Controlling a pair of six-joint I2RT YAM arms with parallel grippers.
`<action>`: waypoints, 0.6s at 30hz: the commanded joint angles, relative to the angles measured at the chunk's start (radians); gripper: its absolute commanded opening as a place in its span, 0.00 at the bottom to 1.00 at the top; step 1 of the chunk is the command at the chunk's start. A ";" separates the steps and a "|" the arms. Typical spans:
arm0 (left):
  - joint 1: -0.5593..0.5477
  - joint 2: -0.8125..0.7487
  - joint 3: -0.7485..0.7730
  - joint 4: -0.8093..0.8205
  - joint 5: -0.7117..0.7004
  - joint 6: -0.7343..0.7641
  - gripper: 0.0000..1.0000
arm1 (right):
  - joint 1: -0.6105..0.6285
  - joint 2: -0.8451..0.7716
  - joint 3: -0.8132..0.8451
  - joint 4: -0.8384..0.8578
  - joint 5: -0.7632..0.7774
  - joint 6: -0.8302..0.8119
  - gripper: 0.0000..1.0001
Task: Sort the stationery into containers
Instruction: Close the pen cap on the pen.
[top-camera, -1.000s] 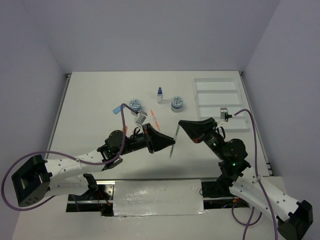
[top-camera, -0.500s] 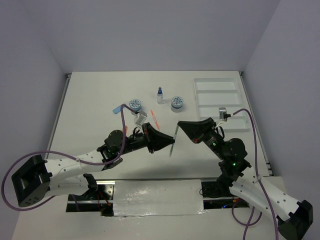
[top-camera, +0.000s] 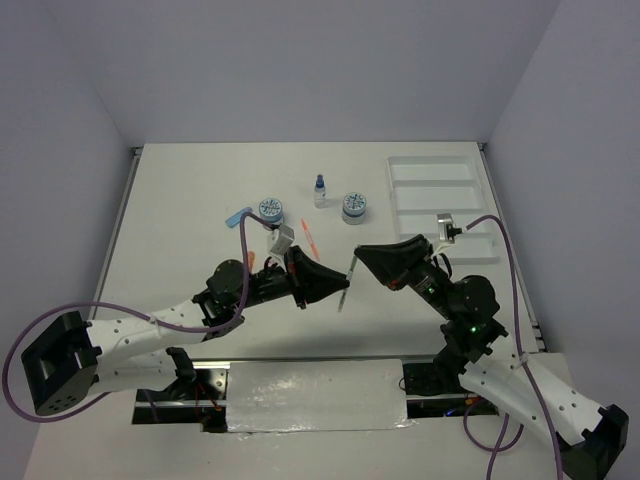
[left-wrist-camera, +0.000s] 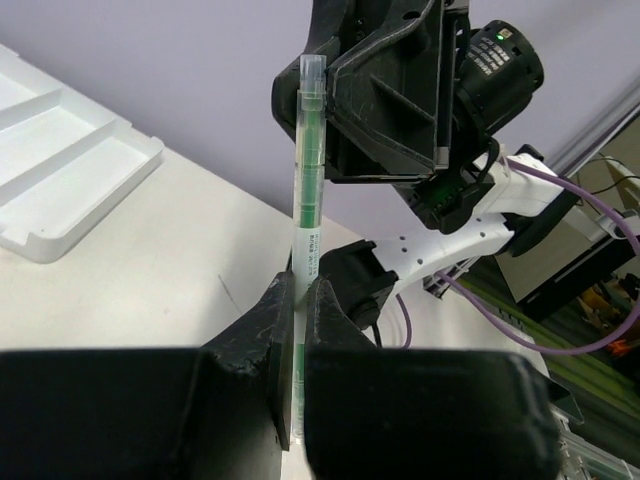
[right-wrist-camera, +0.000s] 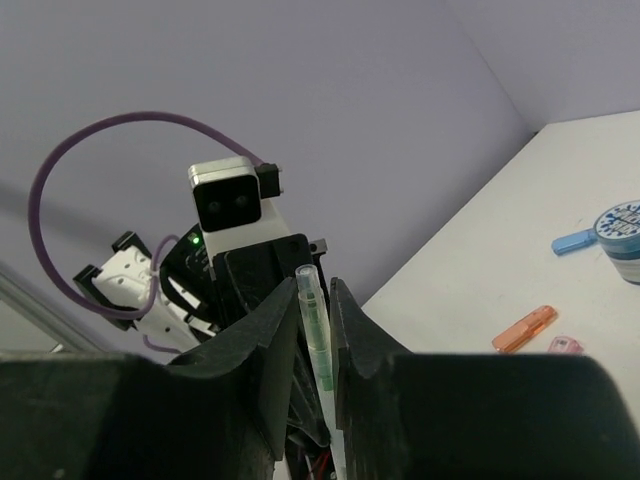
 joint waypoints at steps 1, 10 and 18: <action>0.001 -0.010 0.002 0.158 0.053 0.026 0.00 | 0.011 0.000 0.057 -0.051 -0.043 -0.058 0.27; 0.001 0.007 -0.018 0.198 0.073 0.006 0.00 | 0.012 0.024 0.073 -0.045 -0.074 -0.087 0.57; 0.001 -0.013 0.023 0.092 -0.013 0.006 0.00 | 0.017 0.052 0.057 0.038 -0.195 -0.107 0.59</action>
